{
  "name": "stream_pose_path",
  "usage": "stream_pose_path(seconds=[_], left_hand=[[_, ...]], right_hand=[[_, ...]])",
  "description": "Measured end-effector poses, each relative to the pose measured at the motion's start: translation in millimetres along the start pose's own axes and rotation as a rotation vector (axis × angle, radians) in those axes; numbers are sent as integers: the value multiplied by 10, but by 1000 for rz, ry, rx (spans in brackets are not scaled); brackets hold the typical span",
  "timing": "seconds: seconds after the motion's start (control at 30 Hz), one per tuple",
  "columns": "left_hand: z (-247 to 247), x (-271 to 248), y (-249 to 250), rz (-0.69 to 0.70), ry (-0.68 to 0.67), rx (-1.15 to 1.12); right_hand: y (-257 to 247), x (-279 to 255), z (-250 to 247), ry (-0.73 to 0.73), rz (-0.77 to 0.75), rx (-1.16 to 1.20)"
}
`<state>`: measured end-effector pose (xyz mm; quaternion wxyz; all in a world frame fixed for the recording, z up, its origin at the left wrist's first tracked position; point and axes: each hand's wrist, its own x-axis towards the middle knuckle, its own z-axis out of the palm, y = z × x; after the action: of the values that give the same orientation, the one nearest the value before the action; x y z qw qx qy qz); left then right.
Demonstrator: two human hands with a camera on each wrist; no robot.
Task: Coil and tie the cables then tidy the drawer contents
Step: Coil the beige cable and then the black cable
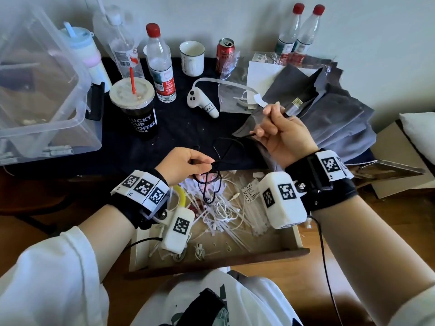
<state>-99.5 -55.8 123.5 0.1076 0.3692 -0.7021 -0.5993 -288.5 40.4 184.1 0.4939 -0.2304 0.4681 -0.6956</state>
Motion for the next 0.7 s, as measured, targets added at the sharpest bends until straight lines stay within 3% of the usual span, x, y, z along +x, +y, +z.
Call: stream_pose_path(seconds=[0.23, 0.5, 0.6, 0.7], left_hand=[[-22, 44, -6, -39, 92, -347], [6, 36, 124, -71, 50, -639], [69, 36, 199, -57, 1, -728], [117, 40, 244, -52, -14, -711]], right_hand=[[145, -49, -87, 24, 22, -228], [273, -62, -33, 70, 74, -340], [432, -77, 10, -25, 196, -499], [533, -118, 81, -150, 188, -499]])
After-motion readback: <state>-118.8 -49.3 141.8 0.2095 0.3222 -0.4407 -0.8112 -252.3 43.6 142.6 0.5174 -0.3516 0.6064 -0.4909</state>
